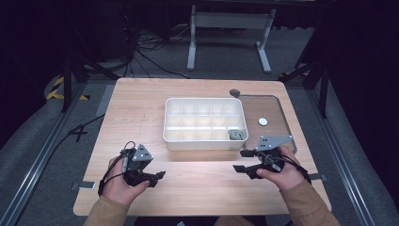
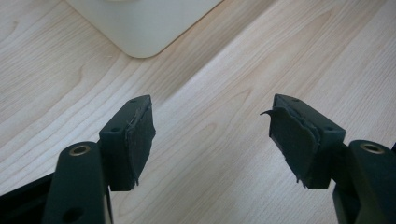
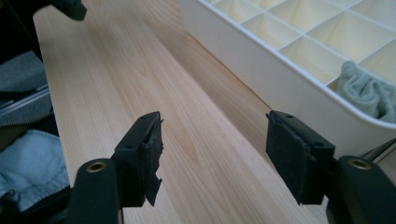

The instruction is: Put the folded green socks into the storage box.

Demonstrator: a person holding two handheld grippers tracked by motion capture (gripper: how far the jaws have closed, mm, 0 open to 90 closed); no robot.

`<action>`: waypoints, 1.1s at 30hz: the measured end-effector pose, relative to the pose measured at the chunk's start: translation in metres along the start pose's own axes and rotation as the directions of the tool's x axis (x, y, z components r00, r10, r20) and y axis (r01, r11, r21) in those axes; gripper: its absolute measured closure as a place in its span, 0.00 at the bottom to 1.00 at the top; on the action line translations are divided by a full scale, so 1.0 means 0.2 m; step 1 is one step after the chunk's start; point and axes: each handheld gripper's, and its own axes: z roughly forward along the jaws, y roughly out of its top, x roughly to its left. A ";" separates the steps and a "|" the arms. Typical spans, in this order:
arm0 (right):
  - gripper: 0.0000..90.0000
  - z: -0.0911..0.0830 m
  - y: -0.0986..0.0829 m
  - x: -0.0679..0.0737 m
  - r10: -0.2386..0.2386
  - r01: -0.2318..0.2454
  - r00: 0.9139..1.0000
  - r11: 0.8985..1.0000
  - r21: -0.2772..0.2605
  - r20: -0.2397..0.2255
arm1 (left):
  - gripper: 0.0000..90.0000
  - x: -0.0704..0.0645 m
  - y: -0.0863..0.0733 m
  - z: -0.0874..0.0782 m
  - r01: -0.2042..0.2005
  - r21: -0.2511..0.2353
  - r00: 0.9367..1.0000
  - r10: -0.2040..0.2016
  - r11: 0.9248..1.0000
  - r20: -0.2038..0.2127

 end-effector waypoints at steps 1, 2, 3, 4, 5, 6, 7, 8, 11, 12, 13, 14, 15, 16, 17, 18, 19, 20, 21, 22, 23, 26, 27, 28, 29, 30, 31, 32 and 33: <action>0.39 0.01 -0.01 0.00 -0.011 0.011 1.000 1.000 0.013 0.011 | 0.34 0.00 0.00 0.01 0.001 -0.001 1.000 -0.001 1.000 0.002; 0.39 0.02 -0.02 0.00 -0.023 0.023 1.000 1.000 0.017 0.015 | 0.33 0.01 -0.01 0.02 -0.001 -0.001 1.000 0.001 1.000 0.011; 0.39 0.03 -0.03 0.00 -0.029 0.028 1.000 0.999 0.025 0.011 | 0.32 0.01 -0.01 0.03 -0.009 0.001 1.000 0.009 1.000 0.013; 0.39 0.05 -0.05 0.00 -0.030 0.030 1.000 0.999 0.027 0.010 | 0.31 0.01 -0.01 0.04 -0.012 0.003 1.000 0.012 1.000 0.013; 0.39 0.06 -0.06 0.00 -0.033 0.033 0.999 0.999 0.031 0.014 | 0.31 0.01 -0.02 0.05 -0.016 0.012 1.000 0.016 1.000 0.016; 0.39 0.07 -0.08 0.00 -0.038 0.038 0.999 0.998 0.044 0.014 | 0.31 0.01 -0.02 0.05 -0.025 0.015 1.000 0.025 1.000 0.014; 0.39 0.09 -0.09 0.00 -0.047 0.046 0.999 0.997 0.055 0.011 | 0.30 0.01 -0.02 0.06 -0.027 0.013 1.000 0.027 1.000 0.015; 0.39 0.10 -0.10 0.00 -0.050 0.049 0.999 0.997 0.067 0.009 | 0.30 0.01 -0.02 0.06 -0.032 0.016 0.999 0.031 0.999 0.014; 0.39 0.15 -0.13 -0.01 -0.042 0.041 0.999 0.994 0.097 0.000 | 0.30 0.01 -0.02 0.07 -0.042 0.026 0.999 0.042 0.999 0.016; 0.39 0.17 -0.14 -0.01 -0.045 0.045 0.999 0.993 0.110 0.000 | 0.30 0.01 -0.02 0.08 -0.043 0.026 0.999 0.042 0.999 0.017; 0.39 0.18 -0.14 -0.01 -0.046 0.045 0.999 0.991 0.124 0.004 | 0.30 0.01 -0.02 0.08 -0.044 0.037 0.999 0.043 0.998 0.017; 0.39 0.19 -0.15 -0.01 -0.048 0.047 0.999 0.990 0.136 0.004 | 0.30 0.01 -0.02 0.08 -0.055 0.036 0.998 0.055 0.998 0.017; 0.39 0.20 -0.16 -0.01 -0.051 0.049 0.999 0.989 0.139 0.006 | 0.30 0.01 -0.02 0.09 -0.054 0.039 0.998 0.053 0.998 0.018; 0.39 0.21 -0.17 -0.01 -0.051 0.050 0.999 0.989 0.140 0.008 | 0.30 0.01 -0.02 0.09 -0.049 0.037 0.999 0.048 0.998 0.017; 0.39 0.22 -0.18 -0.01 -0.056 0.054 0.998 0.988 0.144 0.012 | 0.30 0.00 -0.02 0.09 -0.050 0.042 0.999 0.050 0.998 0.019; 0.39 0.23 -0.19 -0.01 -0.056 0.054 0.998 0.987 0.152 0.014 | 0.30 0.01 -0.02 0.10 -0.065 0.045 0.998 0.064 0.997 0.015; 0.39 0.23 -0.19 -0.01 -0.056 0.054 0.998 0.987 0.152 0.014 | 0.30 0.01 -0.02 0.10 -0.065 0.045 0.998 0.064 0.997 0.015; 0.39 0.23 -0.20 -0.01 -0.062 0.058 0.998 0.987 0.152 0.020 | 0.30 0.00 -0.02 0.10 -0.064 0.050 0.998 0.063 0.997 0.021; 0.39 0.24 -0.21 -0.01 -0.063 0.058 0.998 0.987 0.153 0.024 | 0.30 0.00 -0.03 0.11 -0.064 0.053 0.998 0.063 0.997 0.023; 0.39 0.24 -0.22 -0.01 -0.062 0.058 0.998 0.987 0.152 0.026 | 0.29 0.00 -0.03 0.11 -0.071 0.057 0.997 0.070 0.996 0.021; 0.39 0.24 -0.23 0.00 -0.064 0.059 0.998 0.987 0.151 0.027 | 0.29 0.00 -0.03 0.12 -0.067 0.053 0.998 0.065 0.996 0.026; 0.39 0.24 -0.27 0.01 -0.073 0.067 0.997 0.986 0.153 0.036 | 0.29 -0.01 -0.04 0.13 -0.079 0.049 0.997 0.078 0.996 0.024; 0.39 0.23 -0.28 0.01 -0.073 0.068 0.997 0.987 0.143 0.034 | 0.29 -0.01 -0.05 0.16 -0.097 0.015 0.995 0.097 0.995 0.025; 0.39 0.23 -0.29 0.01 -0.076 0.071 0.997 0.988 0.136 0.029 | 0.29 -0.02 -0.05 0.17 -0.104 0.017 0.994 0.103 0.994 0.033; 0.39 0.23 -0.30 0.01 -0.071 0.067 0.997 0.989 0.134 0.030 | 0.29 -0.02 -0.06 0.18 -0.114 0.016 0.993 0.113 0.993 0.040; 0.39 0.23 -0.30 0.01 -0.078 0.073 0.996 0.989 0.127 0.034 | 0.30 -0.02 -0.06 0.20 -0.124 0.018 0.992 0.124 0.992 0.037; 0.38 0.23 -0.30 0.01 -0.083 0.078 0.996 0.989 0.122 0.040 | 0.30 -0.02 -0.07 0.21 -0.128 0.021 0.991 0.127 0.992 0.039; 0.38 0.23 -0.30 0.01 -0.083 0.078 0.996 0.989 0.122 0.040 | 0.30 -0.02 -0.07 0.21 -0.128 0.021 0.991 0.127 0.992 0.039; 0.37 0.23 -0.31 0.01 -0.097 0.091 0.994 0.990 0.108 0.050 | 0.30 -0.02 -0.08 0.22 -0.129 0.021 0.991 0.128 0.991 0.043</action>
